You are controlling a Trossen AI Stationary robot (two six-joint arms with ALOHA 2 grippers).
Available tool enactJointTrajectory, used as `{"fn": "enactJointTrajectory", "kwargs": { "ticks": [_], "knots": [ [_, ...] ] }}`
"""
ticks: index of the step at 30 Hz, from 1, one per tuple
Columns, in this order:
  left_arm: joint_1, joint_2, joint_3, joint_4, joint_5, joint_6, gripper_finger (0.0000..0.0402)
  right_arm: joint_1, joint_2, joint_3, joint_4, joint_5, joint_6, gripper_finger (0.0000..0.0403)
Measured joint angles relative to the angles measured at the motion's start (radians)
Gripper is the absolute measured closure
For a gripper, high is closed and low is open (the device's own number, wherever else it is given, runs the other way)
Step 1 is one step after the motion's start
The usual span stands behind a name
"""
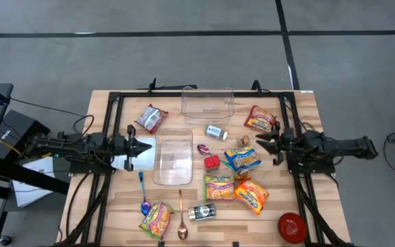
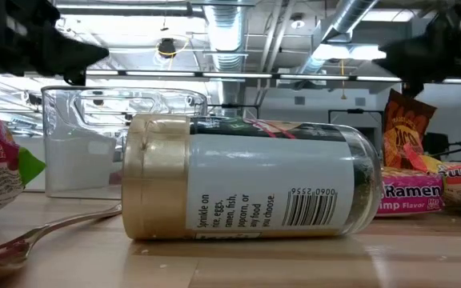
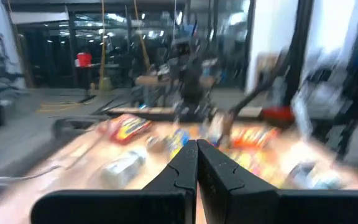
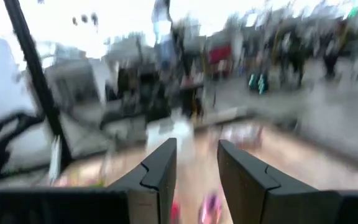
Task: Pick & Place Food Item
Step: Put the right red noodle pack into the top transparent bin
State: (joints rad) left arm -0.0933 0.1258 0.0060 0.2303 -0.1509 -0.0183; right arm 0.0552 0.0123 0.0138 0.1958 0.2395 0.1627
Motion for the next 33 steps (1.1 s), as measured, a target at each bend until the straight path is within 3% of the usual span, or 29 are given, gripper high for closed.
{"fn": "enactJointTrajectory", "kwargs": {
  "ticks": [6,10,14,16,19,21,27,33],
  "knots": [
    [0.000,0.033,0.000,0.379,0.010,0.044,0.0401,-0.029,0.000,0.000,0.330,0.057,0.006,0.0291],
    [0.000,0.065,0.000,0.675,0.097,0.120,0.0401,-0.045,0.000,0.002,0.553,0.050,-0.003,0.0291],
    [0.000,0.093,0.000,0.874,0.106,0.116,0.0401,-0.049,0.001,0.002,0.614,0.075,-0.094,0.0291],
    [0.000,0.098,0.000,0.910,0.106,0.085,0.0401,-0.052,0.000,0.003,0.632,0.116,-0.089,0.0291],
    [0.000,0.098,0.000,0.918,0.106,0.061,0.0401,-0.051,0.000,0.003,0.634,0.224,0.073,0.0291],
    [0.000,0.098,0.000,0.914,0.105,0.060,0.0401,-0.052,0.000,0.003,0.649,0.262,0.095,0.0291],
    [0.000,0.098,0.000,0.921,0.061,0.072,0.0401,-0.051,0.000,0.004,0.652,0.201,0.065,0.0291],
    [0.000,0.102,0.045,0.906,0.001,0.221,0.0382,-0.051,0.001,0.031,0.648,0.102,-0.074,0.0291]
  ]
}}
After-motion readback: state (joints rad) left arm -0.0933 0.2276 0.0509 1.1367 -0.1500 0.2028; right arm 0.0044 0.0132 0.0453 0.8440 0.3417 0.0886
